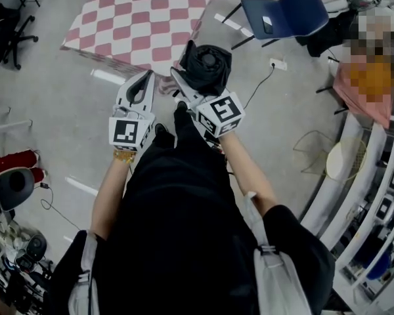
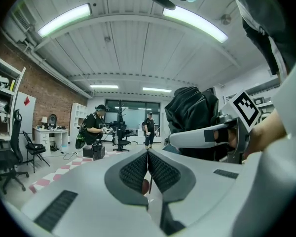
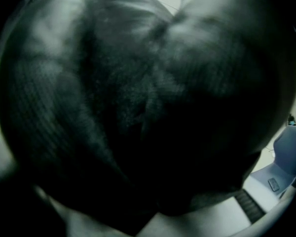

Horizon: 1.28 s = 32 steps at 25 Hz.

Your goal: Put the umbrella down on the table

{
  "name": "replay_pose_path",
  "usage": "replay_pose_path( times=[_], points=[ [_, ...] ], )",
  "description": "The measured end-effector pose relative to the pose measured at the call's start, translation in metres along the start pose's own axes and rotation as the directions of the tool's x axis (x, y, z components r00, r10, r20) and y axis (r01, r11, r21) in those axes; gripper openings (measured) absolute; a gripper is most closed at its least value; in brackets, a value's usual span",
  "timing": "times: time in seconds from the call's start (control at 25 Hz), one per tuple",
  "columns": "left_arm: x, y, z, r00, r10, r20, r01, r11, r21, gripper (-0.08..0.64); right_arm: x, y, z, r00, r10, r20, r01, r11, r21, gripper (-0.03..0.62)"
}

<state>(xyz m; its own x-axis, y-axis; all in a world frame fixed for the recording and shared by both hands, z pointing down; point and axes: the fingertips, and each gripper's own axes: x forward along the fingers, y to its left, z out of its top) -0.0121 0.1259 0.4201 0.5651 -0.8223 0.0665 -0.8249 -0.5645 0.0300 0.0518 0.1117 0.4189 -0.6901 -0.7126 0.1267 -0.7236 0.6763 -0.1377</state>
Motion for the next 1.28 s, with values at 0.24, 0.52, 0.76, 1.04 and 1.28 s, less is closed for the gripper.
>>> replay_pose_path(
  times=[0.24, 0.52, 0.76, 1.04, 1.28],
  points=[
    [0.044, 0.008, -0.001, 0.999, 0.014, -0.03, -0.013, 1.0, 0.011, 0.014, 0.018, -0.043, 0.0, 1.0, 0.024, -0.006, -0.024, 1.0, -0.008, 0.161],
    [0.096, 0.015, -0.002, 0.997, 0.046, -0.068, -0.044, 0.999, 0.024, 0.014, 0.042, -0.09, 0.003, 0.999, 0.052, 0.001, -0.052, 0.999, 0.0, 0.16],
    [0.124, 0.02, -0.007, 0.992, 0.092, -0.09, -0.09, 0.996, 0.025, 0.014, 0.055, -0.125, 0.003, 0.995, 0.095, -0.013, -0.095, 0.995, -0.001, 0.16],
    [0.141, 0.056, -0.02, 0.989, 0.077, -0.123, -0.078, 0.997, -0.004, 0.014, 0.091, -0.138, -0.001, 0.995, 0.075, -0.061, -0.074, 0.997, 0.023, 0.159],
    [0.152, 0.096, -0.022, 0.997, 0.006, -0.082, -0.007, 1.0, -0.009, 0.014, 0.133, -0.132, -0.005, 0.995, 0.022, -0.102, -0.018, 0.999, 0.038, 0.158]
  ],
)
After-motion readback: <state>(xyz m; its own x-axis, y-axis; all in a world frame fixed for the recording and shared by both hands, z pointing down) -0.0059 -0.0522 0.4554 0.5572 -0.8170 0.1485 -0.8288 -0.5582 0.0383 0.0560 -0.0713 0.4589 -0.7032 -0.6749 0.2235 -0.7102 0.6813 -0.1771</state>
